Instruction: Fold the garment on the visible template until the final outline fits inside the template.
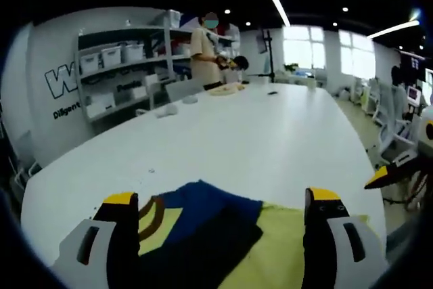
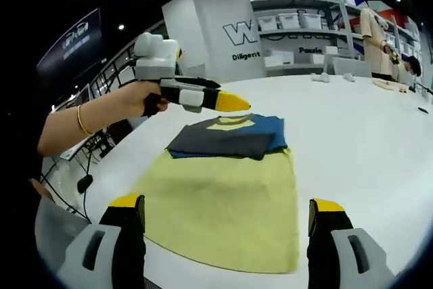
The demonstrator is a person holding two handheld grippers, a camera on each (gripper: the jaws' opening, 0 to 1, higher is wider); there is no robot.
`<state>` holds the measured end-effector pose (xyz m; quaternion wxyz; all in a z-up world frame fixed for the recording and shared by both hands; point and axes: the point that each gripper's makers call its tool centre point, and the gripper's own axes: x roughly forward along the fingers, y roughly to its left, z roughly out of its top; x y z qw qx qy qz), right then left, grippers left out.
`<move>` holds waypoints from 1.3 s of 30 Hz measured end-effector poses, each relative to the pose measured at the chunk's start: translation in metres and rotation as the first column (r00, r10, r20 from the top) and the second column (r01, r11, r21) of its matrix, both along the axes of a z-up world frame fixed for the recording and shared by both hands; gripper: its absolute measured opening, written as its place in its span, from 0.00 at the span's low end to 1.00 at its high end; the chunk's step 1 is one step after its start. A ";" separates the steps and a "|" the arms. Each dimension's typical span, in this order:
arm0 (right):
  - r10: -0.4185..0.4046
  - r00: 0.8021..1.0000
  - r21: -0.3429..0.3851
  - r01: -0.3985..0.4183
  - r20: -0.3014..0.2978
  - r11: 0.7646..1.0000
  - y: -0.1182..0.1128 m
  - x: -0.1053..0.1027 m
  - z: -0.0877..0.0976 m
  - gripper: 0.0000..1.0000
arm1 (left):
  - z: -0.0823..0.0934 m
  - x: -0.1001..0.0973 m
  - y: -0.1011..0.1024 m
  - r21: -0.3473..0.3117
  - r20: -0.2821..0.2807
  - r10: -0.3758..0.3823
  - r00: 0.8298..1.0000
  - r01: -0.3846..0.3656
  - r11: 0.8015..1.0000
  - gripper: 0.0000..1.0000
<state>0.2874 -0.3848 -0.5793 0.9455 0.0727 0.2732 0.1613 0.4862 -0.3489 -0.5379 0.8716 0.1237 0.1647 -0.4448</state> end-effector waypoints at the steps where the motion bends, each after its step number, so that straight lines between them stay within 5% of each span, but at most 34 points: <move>1: 0.007 1.000 -0.001 -0.007 -0.005 1.000 0.000 -0.001 0.000 0.99 | -0.001 -0.003 0.003 0.013 -0.004 0.004 1.000 -0.003 1.000 0.99; 5: 0.013 1.000 -0.008 -0.013 -0.006 1.000 -0.004 -0.001 0.004 0.99 | 0.005 -0.015 0.016 0.045 0.036 0.019 0.999 -0.021 0.999 0.98; 8: 0.021 1.000 -0.014 -0.021 -0.020 1.000 -0.004 -0.004 0.004 0.99 | 0.006 -0.025 0.039 0.134 0.100 0.059 0.993 -0.072 0.988 0.94; 20: 0.106 0.993 -0.029 -0.108 -0.057 0.994 0.020 -0.019 -0.001 0.99 | 0.023 -0.086 0.119 0.181 0.173 0.154 0.973 -0.185 0.966 0.90; 29: 0.152 0.983 -0.058 -0.159 -0.102 0.986 0.029 -0.026 -0.008 0.99 | 0.025 -0.107 0.169 0.194 0.162 0.261 0.952 -0.290 0.937 0.84; 30: 0.151 0.983 -0.059 -0.158 -0.101 0.986 0.029 -0.027 -0.008 0.99 | 0.024 -0.108 0.178 0.209 0.173 0.294 0.940 -0.327 0.922 0.84; 35: 0.158 0.983 -0.053 -0.163 -0.094 0.985 0.031 -0.029 -0.005 0.99 | 0.020 -0.113 0.187 0.221 0.145 0.313 0.939 -0.339 0.914 0.85; 39: 0.157 0.983 -0.057 -0.163 -0.095 0.985 0.031 -0.029 -0.004 0.99 | 0.019 -0.116 0.189 0.225 0.148 0.314 0.938 -0.341 0.913 0.69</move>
